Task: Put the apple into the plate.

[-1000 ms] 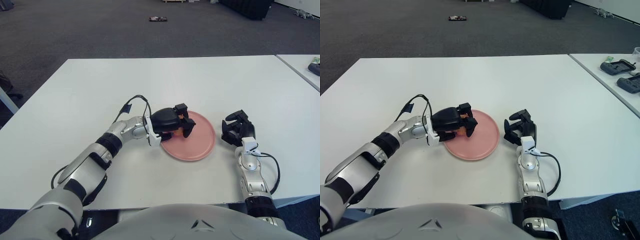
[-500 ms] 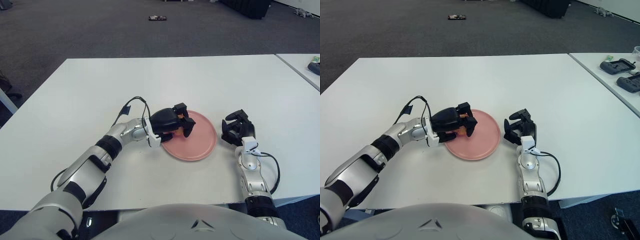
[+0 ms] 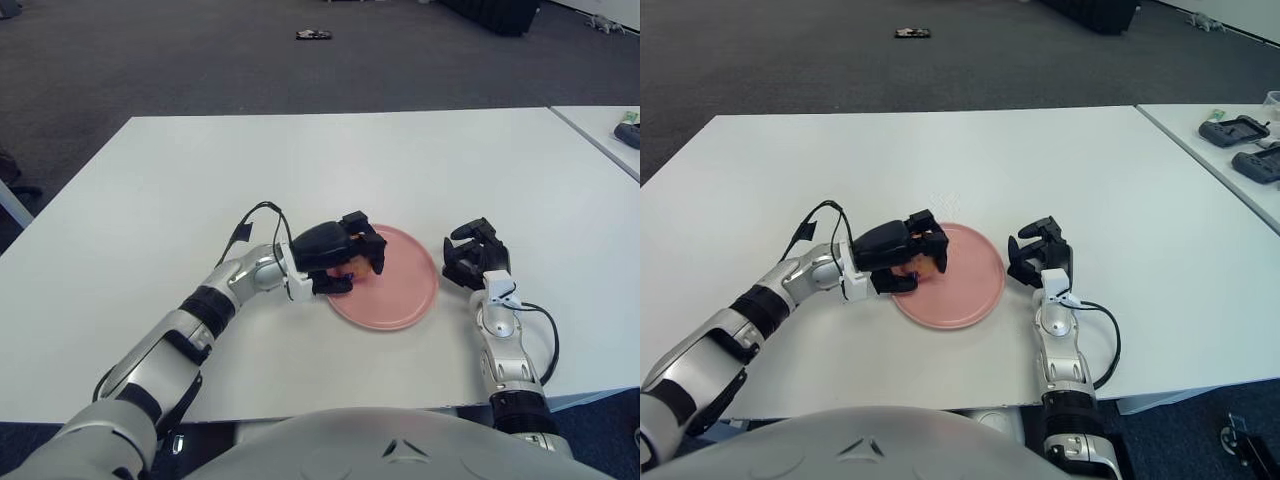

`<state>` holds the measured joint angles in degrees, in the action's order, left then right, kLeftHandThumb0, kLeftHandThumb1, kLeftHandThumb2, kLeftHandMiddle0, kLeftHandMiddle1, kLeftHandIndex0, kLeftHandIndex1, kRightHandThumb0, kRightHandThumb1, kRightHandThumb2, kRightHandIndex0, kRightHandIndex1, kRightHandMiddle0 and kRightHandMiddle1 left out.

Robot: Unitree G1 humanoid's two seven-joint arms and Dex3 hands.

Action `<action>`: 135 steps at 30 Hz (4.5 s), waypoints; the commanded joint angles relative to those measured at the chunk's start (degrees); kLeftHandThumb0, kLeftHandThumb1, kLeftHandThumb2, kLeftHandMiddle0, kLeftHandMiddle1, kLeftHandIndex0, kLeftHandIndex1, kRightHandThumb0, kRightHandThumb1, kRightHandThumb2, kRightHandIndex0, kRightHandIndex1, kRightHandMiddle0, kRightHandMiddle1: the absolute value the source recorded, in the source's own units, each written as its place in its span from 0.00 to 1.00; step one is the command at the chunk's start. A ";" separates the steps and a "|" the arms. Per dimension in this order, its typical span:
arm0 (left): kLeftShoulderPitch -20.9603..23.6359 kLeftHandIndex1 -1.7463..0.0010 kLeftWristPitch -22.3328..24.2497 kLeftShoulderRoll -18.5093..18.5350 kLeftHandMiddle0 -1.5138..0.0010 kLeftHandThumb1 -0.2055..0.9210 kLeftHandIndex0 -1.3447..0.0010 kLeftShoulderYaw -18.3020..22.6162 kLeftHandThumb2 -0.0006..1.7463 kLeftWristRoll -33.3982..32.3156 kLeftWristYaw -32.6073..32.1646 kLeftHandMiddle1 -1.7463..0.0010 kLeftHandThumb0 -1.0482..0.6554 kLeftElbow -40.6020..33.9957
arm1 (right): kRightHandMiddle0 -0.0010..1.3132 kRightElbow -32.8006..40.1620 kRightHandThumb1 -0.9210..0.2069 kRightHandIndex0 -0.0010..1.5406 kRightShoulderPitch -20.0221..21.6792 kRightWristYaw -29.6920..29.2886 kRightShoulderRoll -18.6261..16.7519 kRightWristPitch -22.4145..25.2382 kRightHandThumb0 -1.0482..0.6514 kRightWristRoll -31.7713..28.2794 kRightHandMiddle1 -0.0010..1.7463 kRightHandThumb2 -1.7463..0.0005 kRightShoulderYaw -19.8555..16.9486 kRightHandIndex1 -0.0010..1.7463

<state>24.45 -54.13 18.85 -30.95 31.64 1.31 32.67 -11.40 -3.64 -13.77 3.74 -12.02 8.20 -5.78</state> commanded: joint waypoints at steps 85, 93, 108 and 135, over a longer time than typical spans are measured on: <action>-15.72 0.00 21.71 -23.05 0.65 0.61 0.65 44.43 0.64 -45.39 -2.60 0.01 0.37 7.50 | 0.33 -2.28 0.33 0.46 -0.35 -0.44 -0.22 -4.00 0.37 0.19 1.00 0.40 -0.02 0.85; -15.60 0.00 24.02 -21.15 0.61 0.61 0.64 43.24 0.65 -42.21 -2.43 0.02 0.36 9.04 | 0.33 -2.37 0.34 0.46 -0.17 -0.35 -0.25 -4.00 0.37 0.01 1.00 0.40 -0.08 0.85; -17.04 0.00 25.52 -18.80 0.56 0.62 0.65 40.16 0.64 -36.82 -1.56 0.00 0.37 9.21 | 0.32 -3.17 0.33 0.46 0.04 -0.09 -0.15 -5.20 0.38 -0.11 1.00 0.41 0.00 0.84; -20.90 0.00 27.93 -20.63 0.54 0.61 0.64 37.41 0.64 -33.78 -3.82 0.00 0.37 3.57 | 0.32 -2.10 0.33 0.46 -0.97 1.77 0.61 -4.29 0.38 0.26 1.00 0.41 0.76 0.85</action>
<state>7.53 -27.83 -0.58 6.97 -2.75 -1.54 35.42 -13.87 -4.04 -12.58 3.97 -16.86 8.01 -5.35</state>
